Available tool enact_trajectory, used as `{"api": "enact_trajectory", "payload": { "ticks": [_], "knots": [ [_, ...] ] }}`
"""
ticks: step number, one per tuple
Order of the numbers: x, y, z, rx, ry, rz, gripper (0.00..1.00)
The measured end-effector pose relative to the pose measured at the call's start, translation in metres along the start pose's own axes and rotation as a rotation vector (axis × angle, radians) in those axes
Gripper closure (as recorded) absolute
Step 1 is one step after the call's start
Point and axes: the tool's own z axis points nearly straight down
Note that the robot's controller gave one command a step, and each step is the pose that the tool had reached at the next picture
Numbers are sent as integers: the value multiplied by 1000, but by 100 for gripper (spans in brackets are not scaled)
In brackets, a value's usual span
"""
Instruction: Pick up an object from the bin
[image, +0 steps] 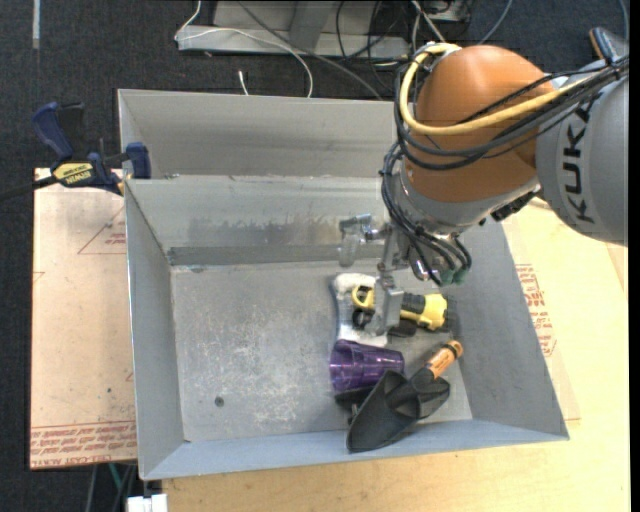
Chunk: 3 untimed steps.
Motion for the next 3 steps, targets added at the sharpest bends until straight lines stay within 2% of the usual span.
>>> {"api": "enact_trajectory", "payload": {
  "ticks": [1, 2, 3],
  "knots": [
    [5, -36, 74, 1, 2, 70, 0],
    [31, -19, 55, -1, -5, 39, 0],
    [-13, -84, 132, 2, -6, 73, 0]
  ]
}}
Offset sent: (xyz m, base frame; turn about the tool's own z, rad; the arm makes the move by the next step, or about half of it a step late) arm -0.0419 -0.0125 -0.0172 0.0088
